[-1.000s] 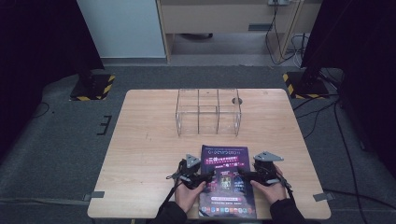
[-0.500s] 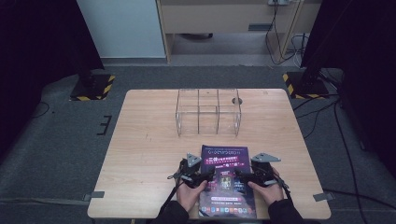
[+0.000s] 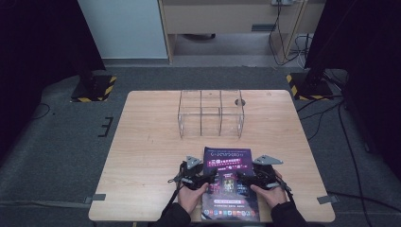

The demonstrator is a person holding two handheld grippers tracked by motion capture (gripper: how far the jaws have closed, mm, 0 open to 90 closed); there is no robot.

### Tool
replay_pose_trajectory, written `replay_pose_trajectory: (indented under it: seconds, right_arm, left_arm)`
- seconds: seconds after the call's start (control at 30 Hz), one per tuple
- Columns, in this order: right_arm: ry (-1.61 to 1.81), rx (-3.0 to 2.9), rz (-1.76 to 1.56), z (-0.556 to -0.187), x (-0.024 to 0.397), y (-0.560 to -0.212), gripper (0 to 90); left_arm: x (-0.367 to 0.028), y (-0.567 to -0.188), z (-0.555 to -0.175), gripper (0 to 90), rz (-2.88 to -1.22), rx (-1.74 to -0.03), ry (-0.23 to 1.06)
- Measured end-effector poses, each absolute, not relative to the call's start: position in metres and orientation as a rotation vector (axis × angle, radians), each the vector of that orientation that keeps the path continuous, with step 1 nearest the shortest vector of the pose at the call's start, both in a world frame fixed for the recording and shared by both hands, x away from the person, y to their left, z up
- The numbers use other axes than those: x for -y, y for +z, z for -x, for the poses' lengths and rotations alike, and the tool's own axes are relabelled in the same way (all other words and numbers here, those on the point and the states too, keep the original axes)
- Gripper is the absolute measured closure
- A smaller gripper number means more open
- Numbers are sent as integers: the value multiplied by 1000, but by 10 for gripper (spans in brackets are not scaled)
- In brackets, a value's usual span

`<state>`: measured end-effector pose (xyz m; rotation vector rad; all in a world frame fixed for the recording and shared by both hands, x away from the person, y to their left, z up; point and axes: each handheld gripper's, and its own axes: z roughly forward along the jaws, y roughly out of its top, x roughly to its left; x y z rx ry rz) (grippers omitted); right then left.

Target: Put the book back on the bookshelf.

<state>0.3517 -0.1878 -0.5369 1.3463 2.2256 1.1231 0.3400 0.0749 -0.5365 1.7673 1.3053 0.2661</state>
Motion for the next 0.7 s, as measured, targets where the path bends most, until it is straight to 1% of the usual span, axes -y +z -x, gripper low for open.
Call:
replay_pose_trajectory:
  seconds: [0.27, 0.33, 0.43, 0.47, 0.53, 0.57, 0.7]
  right_arm:
    - [1140, -2221, -1356, -352, 190, -537, 208]
    - [1141, -2223, -1353, -352, 190, -537, 212]
    - [1141, -2222, -1348, -353, 191, -537, 217]
    - [1141, -2221, -1349, -353, 191, -537, 218]
    - [1143, -2220, -1353, -352, 191, -537, 222]
    - [1148, -2216, -1355, -353, 191, -537, 229]
    - [1152, -2215, -1358, -353, 192, -537, 240]
  left_arm:
    - [-79, -536, -337, 394, -1731, -1290, 251]
    - [-82, -533, -336, 398, -1702, -1279, 228]
    - [-84, -531, -335, 435, -1660, -1259, 204]
    - [-85, -529, -334, 435, -1636, -1241, 194]
    - [-83, -528, -333, 443, -1627, -1211, 193]
    - [-80, -528, -332, 440, -1642, -1187, 223]
    - [-80, -529, -332, 431, -1652, -1201, 229]
